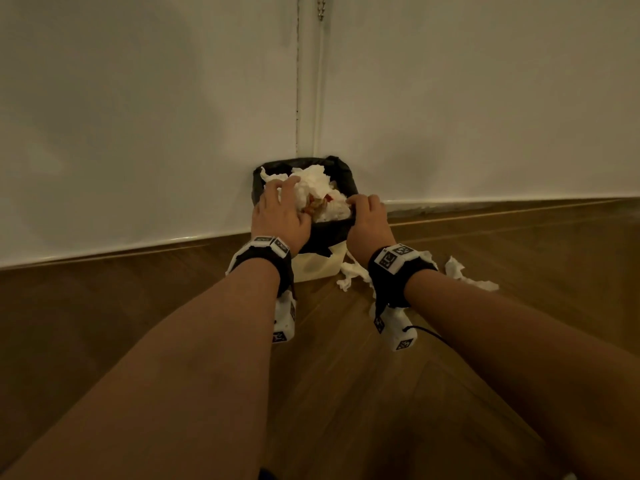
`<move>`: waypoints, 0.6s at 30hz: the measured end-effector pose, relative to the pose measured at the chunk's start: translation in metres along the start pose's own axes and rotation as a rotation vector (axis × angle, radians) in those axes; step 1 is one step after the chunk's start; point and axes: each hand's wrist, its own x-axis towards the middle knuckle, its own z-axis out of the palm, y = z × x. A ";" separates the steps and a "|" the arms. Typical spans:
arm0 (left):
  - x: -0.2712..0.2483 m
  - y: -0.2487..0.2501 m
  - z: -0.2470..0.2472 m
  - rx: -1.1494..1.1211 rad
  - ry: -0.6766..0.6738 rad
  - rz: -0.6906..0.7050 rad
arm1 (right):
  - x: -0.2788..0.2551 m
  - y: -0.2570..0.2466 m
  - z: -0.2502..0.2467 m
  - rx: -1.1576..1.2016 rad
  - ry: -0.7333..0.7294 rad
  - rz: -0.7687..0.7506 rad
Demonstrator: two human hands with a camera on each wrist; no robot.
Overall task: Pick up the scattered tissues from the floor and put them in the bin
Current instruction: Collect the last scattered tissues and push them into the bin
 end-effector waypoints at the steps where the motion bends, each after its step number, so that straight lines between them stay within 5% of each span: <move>1: -0.004 0.002 -0.001 0.010 0.022 0.011 | -0.003 0.003 -0.002 -0.013 0.007 0.002; 7: -0.034 0.034 0.005 0.147 0.075 0.190 | -0.025 0.029 -0.011 -0.126 0.011 0.062; 12: -0.064 0.073 0.036 0.228 -0.087 0.380 | -0.053 0.071 -0.007 -0.204 -0.155 0.195; 18: -0.086 0.088 0.085 0.198 -0.458 0.352 | -0.097 0.140 -0.007 -0.300 -0.290 0.373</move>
